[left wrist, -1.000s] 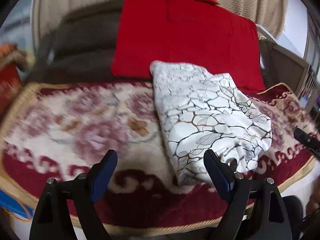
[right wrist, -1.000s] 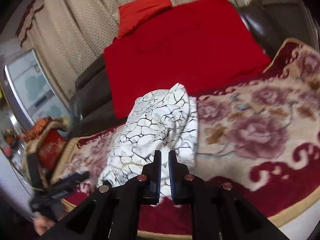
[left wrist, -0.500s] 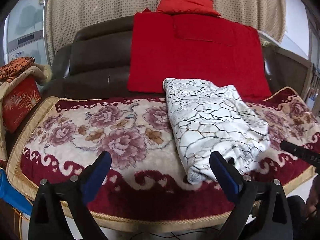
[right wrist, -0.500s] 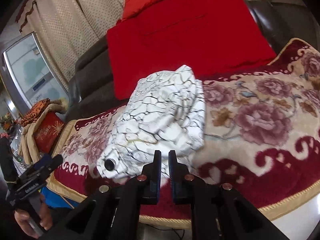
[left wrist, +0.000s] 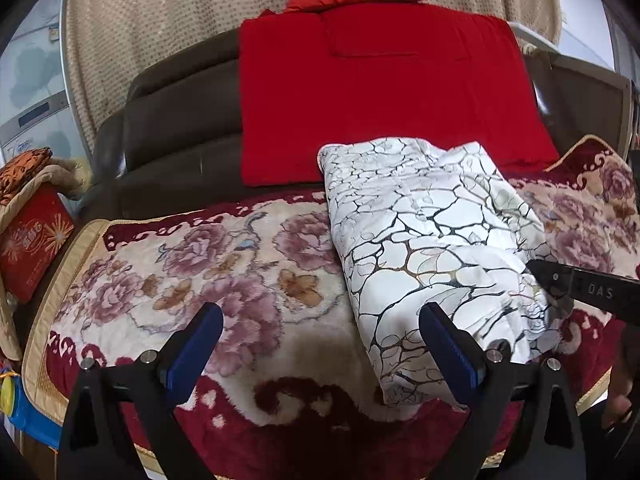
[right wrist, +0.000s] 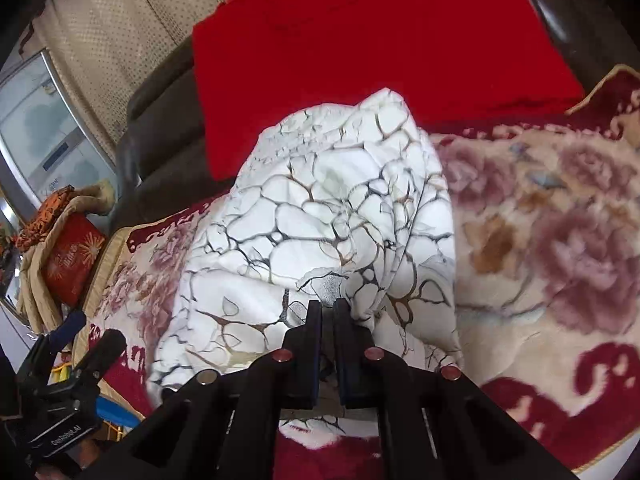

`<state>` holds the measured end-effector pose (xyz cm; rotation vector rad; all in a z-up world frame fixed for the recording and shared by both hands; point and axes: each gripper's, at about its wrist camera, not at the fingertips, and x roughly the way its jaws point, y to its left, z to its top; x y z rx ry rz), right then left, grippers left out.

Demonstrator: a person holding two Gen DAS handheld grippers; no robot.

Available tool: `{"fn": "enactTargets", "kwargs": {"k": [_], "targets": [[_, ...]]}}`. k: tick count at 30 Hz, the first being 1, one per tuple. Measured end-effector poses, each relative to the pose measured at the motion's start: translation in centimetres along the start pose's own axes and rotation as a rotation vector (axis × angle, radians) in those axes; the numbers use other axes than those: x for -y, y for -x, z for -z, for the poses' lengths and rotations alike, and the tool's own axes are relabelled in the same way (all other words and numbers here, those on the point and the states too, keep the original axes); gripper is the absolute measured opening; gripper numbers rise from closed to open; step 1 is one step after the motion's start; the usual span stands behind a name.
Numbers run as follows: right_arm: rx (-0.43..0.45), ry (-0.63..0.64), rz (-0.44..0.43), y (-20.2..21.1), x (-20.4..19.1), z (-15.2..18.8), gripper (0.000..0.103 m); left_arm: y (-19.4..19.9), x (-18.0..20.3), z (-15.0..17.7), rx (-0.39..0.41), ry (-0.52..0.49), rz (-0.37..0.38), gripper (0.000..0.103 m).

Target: Fold large clothes

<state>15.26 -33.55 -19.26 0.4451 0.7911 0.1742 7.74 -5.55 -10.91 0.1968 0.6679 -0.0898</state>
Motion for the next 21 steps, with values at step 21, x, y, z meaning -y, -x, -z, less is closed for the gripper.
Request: {"fn": "enactTargets", "kwargs": {"k": [21], "targets": [[-0.143, -0.068, 0.076, -5.2, -0.1, -6.0, 0.010, -3.4, -0.4, 0.4, -0.047, 0.039, 0.023, 0.098]]}}
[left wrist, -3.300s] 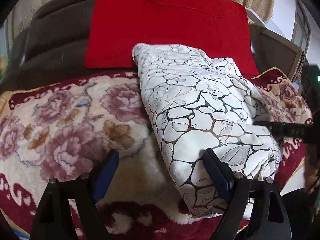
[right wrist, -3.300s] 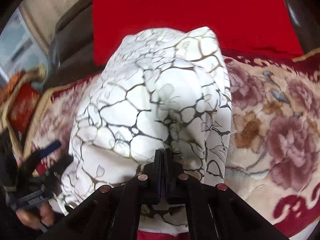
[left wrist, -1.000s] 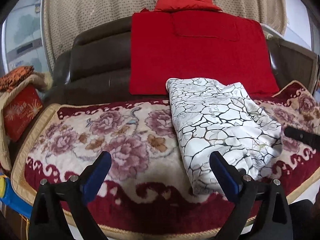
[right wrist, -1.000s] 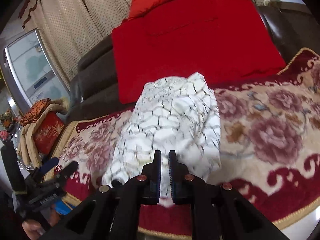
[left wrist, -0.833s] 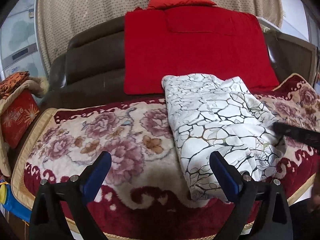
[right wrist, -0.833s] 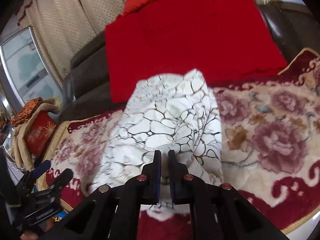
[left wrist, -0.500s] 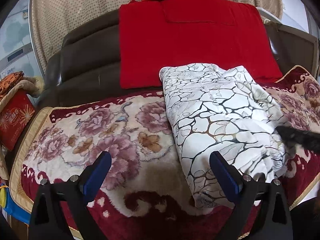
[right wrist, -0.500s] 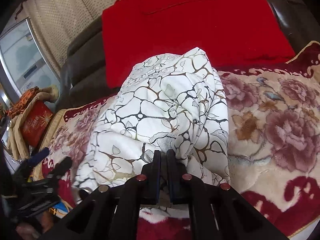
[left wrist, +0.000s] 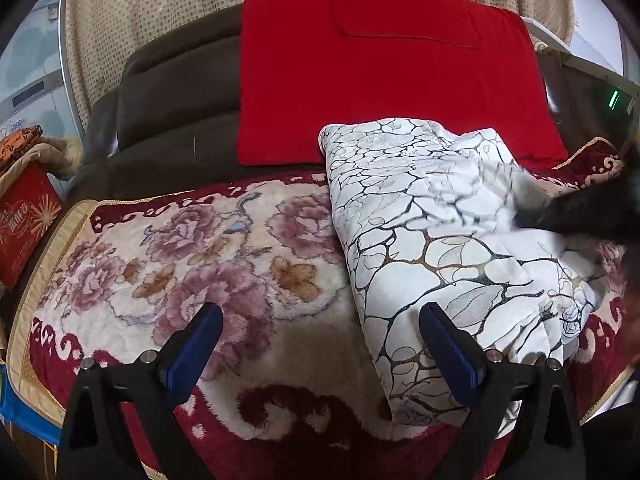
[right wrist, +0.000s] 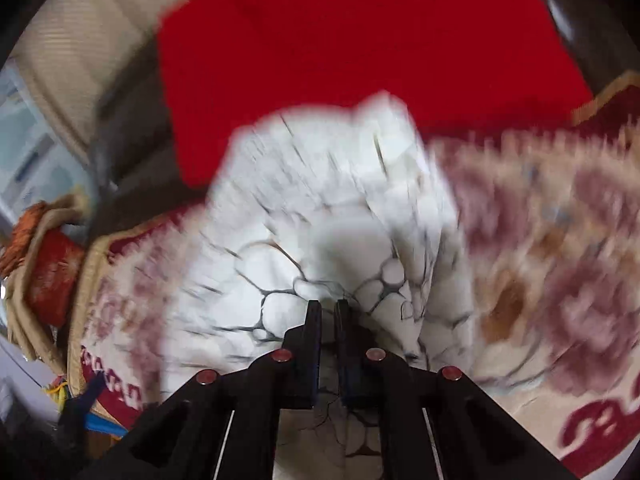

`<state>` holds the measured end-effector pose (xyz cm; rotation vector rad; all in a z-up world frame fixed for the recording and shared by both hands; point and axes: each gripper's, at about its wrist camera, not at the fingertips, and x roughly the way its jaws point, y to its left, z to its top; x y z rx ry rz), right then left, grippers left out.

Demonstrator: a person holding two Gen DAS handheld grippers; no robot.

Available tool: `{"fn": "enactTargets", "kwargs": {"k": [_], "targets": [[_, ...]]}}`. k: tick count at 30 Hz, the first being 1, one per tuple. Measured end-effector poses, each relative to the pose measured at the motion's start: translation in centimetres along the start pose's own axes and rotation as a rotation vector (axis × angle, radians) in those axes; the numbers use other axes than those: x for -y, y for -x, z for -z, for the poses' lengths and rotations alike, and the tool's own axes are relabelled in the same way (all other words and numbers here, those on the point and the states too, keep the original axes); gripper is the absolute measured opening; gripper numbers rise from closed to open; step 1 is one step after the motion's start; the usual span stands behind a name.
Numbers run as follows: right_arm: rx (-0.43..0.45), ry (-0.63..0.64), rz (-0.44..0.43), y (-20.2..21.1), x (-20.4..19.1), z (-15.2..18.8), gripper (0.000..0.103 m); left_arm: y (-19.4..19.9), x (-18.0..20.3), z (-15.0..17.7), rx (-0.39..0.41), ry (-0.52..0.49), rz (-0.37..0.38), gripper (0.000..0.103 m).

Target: Fold large clothes

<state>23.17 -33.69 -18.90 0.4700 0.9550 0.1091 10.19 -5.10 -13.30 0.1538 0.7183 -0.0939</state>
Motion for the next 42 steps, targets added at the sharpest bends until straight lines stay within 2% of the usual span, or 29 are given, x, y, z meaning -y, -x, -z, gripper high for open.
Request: {"fn": "enactTargets", "kwargs": {"k": [3, 7, 10, 16, 17, 19, 21, 23, 29, 30, 31, 32, 34, 36, 42], "targets": [[0.052, -0.011, -0.050, -0.9, 1.0, 0.7, 0.010, -0.4, 0.1, 0.1, -0.009, -0.009, 0.003, 0.098], [0.034, -0.009, -0.038, 0.1, 0.9, 0.5, 0.010, -0.5, 0.1, 0.2, -0.008, -0.003, 0.004, 0.098], [0.044, 0.009, -0.029, 2.4, 0.4, 0.8, 0.012, -0.5, -0.2, 0.2, -0.012, 0.008, 0.010, 0.098], [0.143, 0.060, -0.060, 7.9, -1.2, 4.4, 0.011, -0.5, -0.1, 0.3, -0.012, 0.012, 0.010, 0.098], [0.147, 0.074, -0.046, 7.9, -1.4, 5.1, 0.016, -0.5, -0.1, 0.4, -0.012, 0.014, 0.012, 0.098], [0.126, 0.092, -0.021, 6.6, -1.7, 5.9, 0.021, -0.6, 0.0, 0.4, -0.017, 0.017, 0.019, 0.098], [0.054, 0.074, -0.051, 4.1, -0.9, 6.2, 0.021, -0.7, 0.1, 0.5, -0.022, 0.015, 0.022, 0.098], [0.037, 0.032, -0.083, 3.0, -0.1, 6.3, 0.021, -0.7, 0.1, 0.6, -0.018, 0.011, 0.019, 0.098], [0.065, 0.064, -0.059, 6.1, -1.0, 5.9, 0.022, -0.6, -0.4, 0.6, -0.019, 0.018, 0.026, 0.098], [0.080, 0.070, -0.058, 6.6, -1.3, 5.9, 0.024, -0.4, -0.5, 0.6, -0.018, 0.022, 0.025, 0.098], [0.097, 0.076, -0.052, 7.4, -1.6, 6.0, 0.033, -0.2, -0.5, 0.6, -0.015, 0.022, 0.023, 0.098], [0.118, 0.083, -0.048, 8.3, -1.8, 6.3, 0.051, 0.0, -0.5, 0.7, -0.011, 0.019, 0.020, 0.098], [0.173, 0.093, -0.052, 10.4, -2.3, 7.1, 0.075, 0.6, -0.5, 0.8, 0.000, 0.006, 0.006, 0.098], [0.227, 0.104, -0.050, 12.2, -2.6, 7.9, 0.075, 1.3, -0.5, 0.9, 0.002, -0.006, 0.001, 0.098], [0.287, 0.116, -0.019, 16.2, -2.6, 9.7, 0.075, 4.9, -0.8, 0.9, 0.029, -0.002, -0.024, 0.098]]}}
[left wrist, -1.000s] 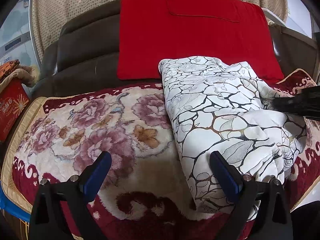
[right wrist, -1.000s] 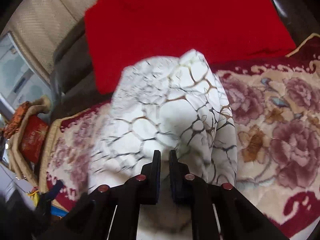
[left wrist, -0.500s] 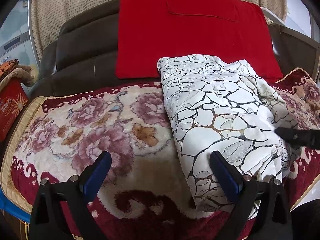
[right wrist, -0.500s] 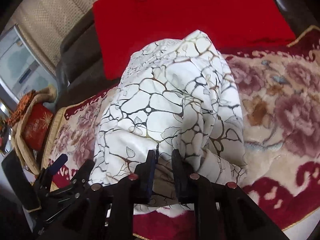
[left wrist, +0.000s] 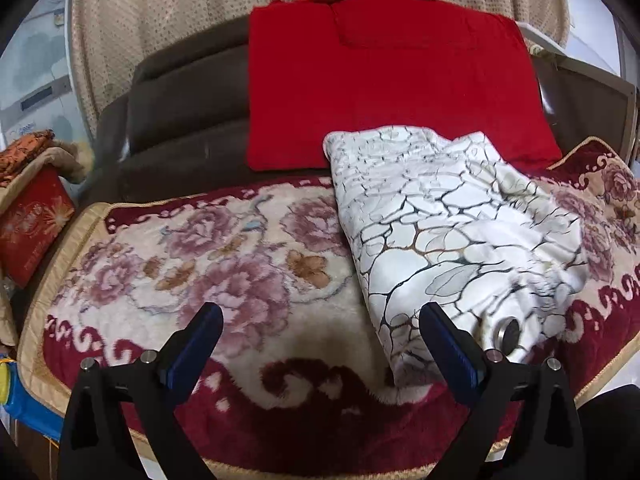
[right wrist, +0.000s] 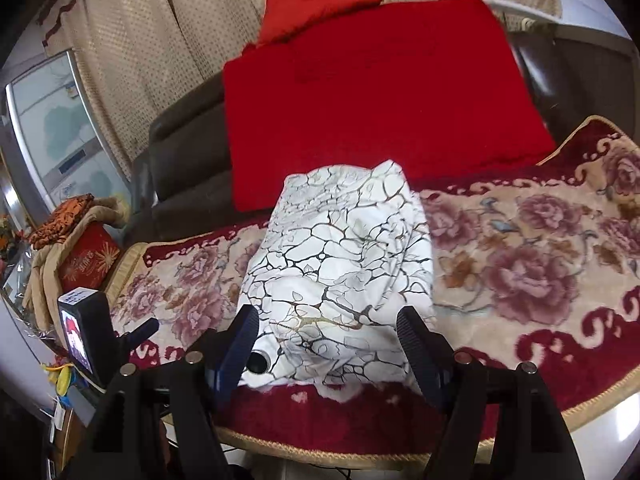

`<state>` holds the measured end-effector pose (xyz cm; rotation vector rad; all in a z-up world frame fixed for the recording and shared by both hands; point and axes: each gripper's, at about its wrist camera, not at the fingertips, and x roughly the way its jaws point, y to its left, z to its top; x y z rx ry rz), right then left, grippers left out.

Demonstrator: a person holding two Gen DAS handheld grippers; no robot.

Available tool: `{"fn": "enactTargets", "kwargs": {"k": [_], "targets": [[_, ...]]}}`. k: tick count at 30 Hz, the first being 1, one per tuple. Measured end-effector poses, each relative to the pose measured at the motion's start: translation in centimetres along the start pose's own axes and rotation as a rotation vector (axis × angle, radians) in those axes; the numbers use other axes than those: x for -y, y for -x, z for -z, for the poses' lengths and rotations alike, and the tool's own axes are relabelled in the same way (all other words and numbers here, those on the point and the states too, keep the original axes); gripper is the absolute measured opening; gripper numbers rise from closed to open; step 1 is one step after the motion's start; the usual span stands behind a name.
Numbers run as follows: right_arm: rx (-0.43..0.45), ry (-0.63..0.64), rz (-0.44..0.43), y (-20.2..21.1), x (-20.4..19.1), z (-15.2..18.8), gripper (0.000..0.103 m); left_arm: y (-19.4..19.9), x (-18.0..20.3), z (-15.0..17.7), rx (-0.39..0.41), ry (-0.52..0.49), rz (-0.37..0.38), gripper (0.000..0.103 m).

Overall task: Fold large clothes
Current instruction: 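Release the folded coat and pull both tools back from it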

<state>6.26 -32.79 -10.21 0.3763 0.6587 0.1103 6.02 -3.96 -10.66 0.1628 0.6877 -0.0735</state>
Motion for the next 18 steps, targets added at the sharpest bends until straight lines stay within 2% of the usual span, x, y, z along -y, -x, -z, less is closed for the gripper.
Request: {"fn": "enactTargets", "kwargs": {"k": [6, 11, 18], "targets": [[0.053, 0.039, 0.025, 3.7, -0.6, 0.1, 0.075, 5.3, -1.6, -0.2, 0.060, 0.057, -0.027, 0.098], [0.071, 0.037, 0.006, 5.5, -1.3, 0.4, 0.075, 9.2, -2.3, -1.1, 0.099, 0.048, -0.073, 0.098], [0.098, 0.049, -0.028, 8.7, -2.7, 0.5, 0.075, 14.9, -2.9, -2.0, 0.172, 0.061, -0.093, 0.098]]}}
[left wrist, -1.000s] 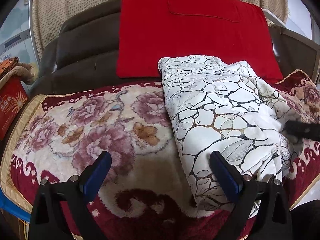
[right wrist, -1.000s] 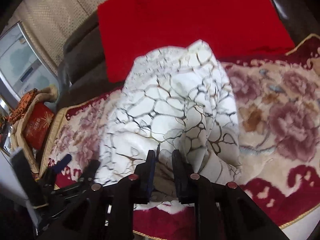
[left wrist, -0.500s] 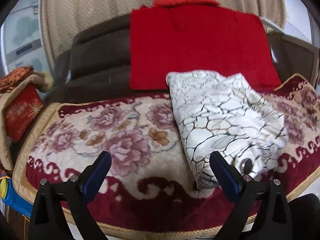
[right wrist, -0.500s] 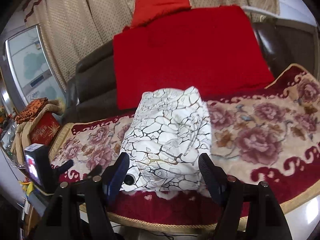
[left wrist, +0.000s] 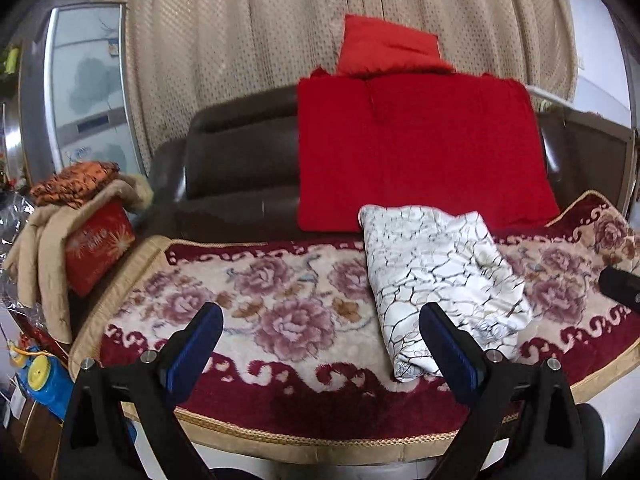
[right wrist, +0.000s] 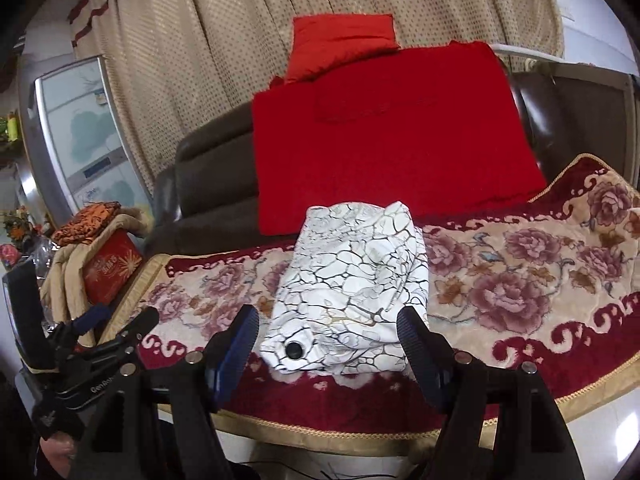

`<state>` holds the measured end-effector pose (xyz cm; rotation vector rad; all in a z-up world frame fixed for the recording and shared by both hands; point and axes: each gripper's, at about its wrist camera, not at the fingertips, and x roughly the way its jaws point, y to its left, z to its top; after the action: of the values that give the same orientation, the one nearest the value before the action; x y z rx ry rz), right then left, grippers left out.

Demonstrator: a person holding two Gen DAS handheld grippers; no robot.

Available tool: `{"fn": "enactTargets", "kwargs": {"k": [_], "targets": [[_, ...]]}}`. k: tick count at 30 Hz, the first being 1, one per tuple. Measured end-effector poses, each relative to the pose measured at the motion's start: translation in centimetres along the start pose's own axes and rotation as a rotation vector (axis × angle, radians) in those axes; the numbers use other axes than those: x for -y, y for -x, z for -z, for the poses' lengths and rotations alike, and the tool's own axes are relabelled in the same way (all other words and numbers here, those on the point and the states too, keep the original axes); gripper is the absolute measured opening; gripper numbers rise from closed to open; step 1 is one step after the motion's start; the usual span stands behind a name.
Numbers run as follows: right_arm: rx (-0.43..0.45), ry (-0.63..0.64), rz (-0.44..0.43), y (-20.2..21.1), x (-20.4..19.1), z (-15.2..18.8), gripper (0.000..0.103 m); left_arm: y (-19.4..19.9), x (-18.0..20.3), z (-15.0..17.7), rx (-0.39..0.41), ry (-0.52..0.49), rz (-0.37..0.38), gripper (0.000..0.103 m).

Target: Fold large clothes

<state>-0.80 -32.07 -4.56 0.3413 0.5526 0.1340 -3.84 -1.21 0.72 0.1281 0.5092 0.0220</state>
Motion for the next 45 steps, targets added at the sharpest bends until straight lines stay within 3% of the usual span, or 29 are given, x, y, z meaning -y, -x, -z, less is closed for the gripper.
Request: {"fn": "enactTargets", "kwargs": {"k": [21, 35, 40, 43, 45], "targets": [[0.085, 0.017, -0.049, 9.8, -3.4, 0.2, 0.075, 10.3, -1.6, -1.8, 0.083, 0.039, -0.062, 0.098], [0.097, 0.018, -0.061, 12.1, -3.8, 1.1, 0.077, 13.1, -1.2, -0.9, 0.103, 0.017, -0.054, 0.098], [0.075, 0.016, -0.066, 10.9, -3.1, 0.7, 0.080, 10.1, -1.3, -1.1, 0.039, 0.020, 0.003, 0.101], [0.049, 0.004, -0.051, 8.3, -1.7, 0.2, 0.091, 5.2, -1.5, -0.8, -0.076, 0.038, 0.122, 0.101], [0.017, -0.028, -0.046, 5.2, 0.3, -0.3, 0.091, 1.3, -1.1, -0.5, -0.164, 0.040, 0.204, 0.101]]}}
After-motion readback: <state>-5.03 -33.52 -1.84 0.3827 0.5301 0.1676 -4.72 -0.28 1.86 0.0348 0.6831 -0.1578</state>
